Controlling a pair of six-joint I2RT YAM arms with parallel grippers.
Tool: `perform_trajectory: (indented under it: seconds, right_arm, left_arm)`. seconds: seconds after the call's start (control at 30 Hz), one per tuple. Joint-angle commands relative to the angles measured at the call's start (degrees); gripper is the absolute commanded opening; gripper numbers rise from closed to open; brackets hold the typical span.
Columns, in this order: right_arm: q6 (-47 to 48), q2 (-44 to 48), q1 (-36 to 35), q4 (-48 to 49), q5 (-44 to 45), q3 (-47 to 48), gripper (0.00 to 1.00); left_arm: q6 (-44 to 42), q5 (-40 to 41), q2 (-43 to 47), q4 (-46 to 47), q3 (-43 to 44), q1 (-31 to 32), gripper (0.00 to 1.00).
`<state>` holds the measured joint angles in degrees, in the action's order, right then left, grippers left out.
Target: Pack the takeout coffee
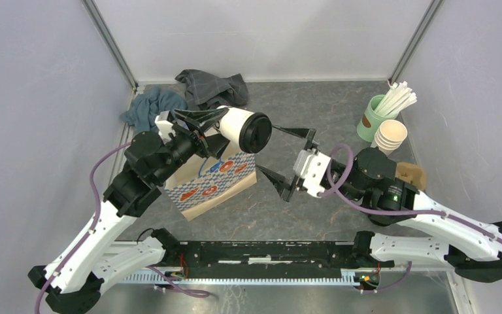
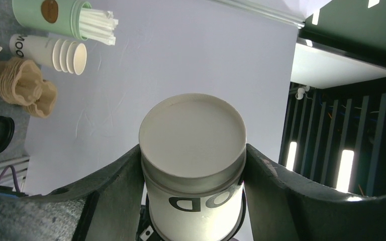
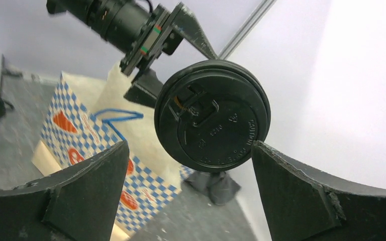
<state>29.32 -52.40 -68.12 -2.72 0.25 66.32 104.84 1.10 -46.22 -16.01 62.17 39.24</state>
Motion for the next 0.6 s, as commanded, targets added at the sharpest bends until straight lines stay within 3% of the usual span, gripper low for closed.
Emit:
perform_trajectory:
  seconds: [0.0, 0.07, 0.23, 0.57]
  right_arm:
    - [14.9, -1.5, 0.2, -10.7, -2.2, 6.4, 0.98]
    - [17.4, -2.8, 0.2, -14.5, -2.8, 8.9, 0.98]
    - [22.8, -1.5, 0.1, -12.2, -3.8, 7.4, 0.98]
    - [23.6, 0.0, 0.1, -12.8, -2.4, 6.4, 0.97]
  left_arm:
    - [2.0, -4.3, -0.3, 1.5, 0.5, 0.1, 0.42]
    - [1.4, -5.0, -0.8, 0.9, 1.1, 0.0, 0.42]
    - [-0.6, -7.3, -2.4, -2.0, 2.9, 0.0, 0.41]
    - [-2.3, -7.5, -3.3, -3.5, 4.9, 0.0, 0.41]
